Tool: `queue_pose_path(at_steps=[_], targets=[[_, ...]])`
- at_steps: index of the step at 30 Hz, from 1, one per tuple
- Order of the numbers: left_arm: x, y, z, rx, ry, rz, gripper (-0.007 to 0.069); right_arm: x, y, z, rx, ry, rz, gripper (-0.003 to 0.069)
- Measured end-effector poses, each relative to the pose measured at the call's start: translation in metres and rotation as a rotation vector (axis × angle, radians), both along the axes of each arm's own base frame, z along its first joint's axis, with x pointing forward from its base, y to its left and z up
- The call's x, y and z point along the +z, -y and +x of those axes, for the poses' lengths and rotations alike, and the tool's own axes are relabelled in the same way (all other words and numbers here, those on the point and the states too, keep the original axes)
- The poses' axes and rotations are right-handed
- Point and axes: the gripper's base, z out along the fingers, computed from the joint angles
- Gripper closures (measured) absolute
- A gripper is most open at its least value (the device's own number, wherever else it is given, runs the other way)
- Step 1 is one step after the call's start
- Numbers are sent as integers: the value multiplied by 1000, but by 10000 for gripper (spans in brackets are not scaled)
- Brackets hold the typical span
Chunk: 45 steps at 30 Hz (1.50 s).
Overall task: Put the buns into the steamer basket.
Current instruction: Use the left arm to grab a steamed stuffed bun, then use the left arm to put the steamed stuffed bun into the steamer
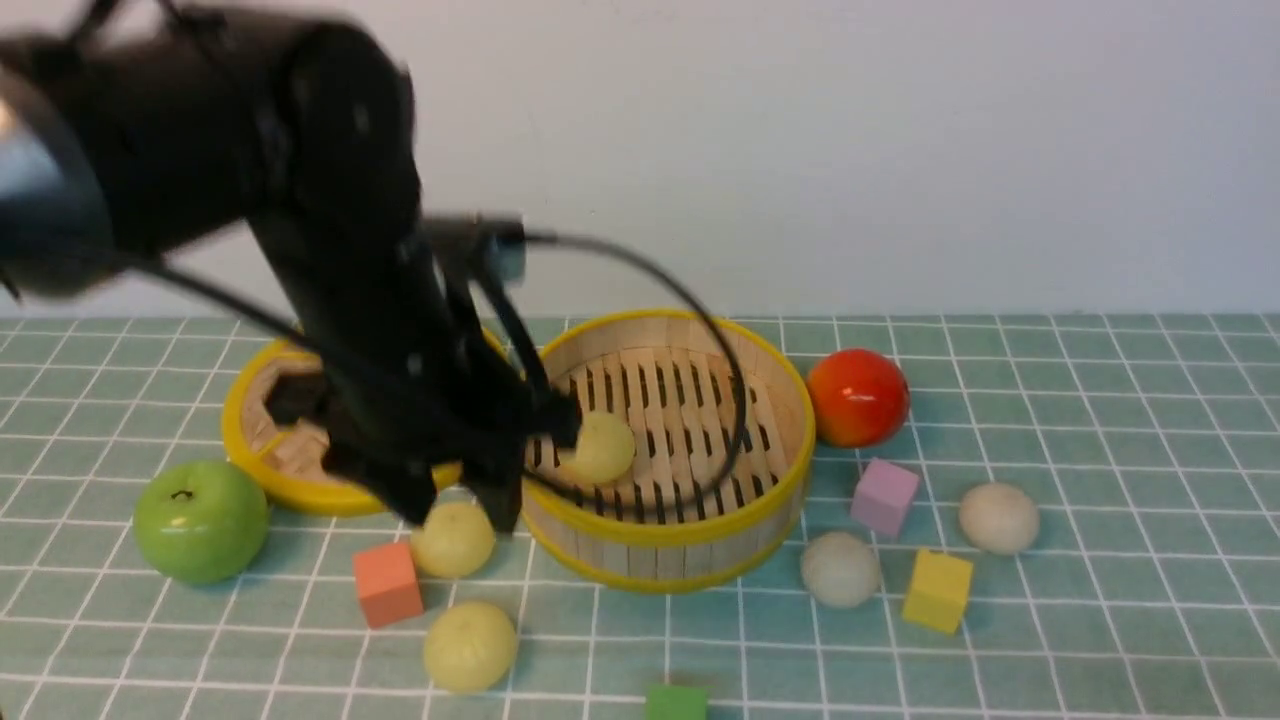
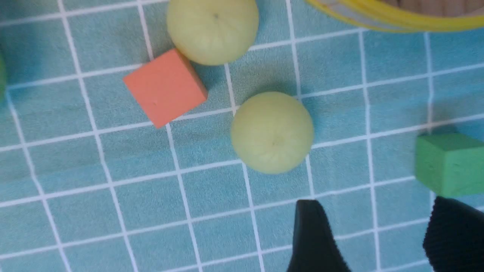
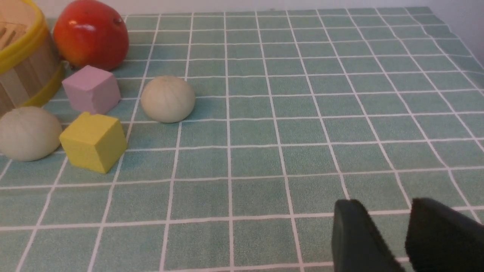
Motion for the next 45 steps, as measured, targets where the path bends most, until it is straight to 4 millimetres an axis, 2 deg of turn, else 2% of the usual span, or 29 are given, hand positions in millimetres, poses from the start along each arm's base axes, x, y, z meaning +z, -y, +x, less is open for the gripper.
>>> queue_pose_path(at_steps=[3,4,8,12,21,24,29,35,40,42,44,45], targets=[[-21,0,1,19,8,15,248,0,0,0,0,0,0,421],[-35,0,5,36,7,38,276,0,0,0,0,0,0,420],[-56,1,13,53,-14,73,340,0,0,0,0,0,0,420],[-73,2,18,62,-39,106,393,0,0,0,0,0,0,420],[-100,5,24,63,-82,139,413,0,0,0,0,0,0,420],[-100,6,24,67,-85,132,461,0,0,0,0,0,0,420],[-100,6,24,72,-93,125,629,0,0,0,0,0,0,420],[-97,7,22,67,-107,113,638,0,0,0,0,0,0,420],[-81,6,19,66,-81,88,638,0,0,0,0,0,0,420],[-63,7,20,64,-60,73,638,0,0,0,0,0,0,420],[-56,8,22,60,-54,68,638,0,0,0,0,0,0,420],[-41,12,27,57,-28,46,638,0,0,0,0,0,0,420]])
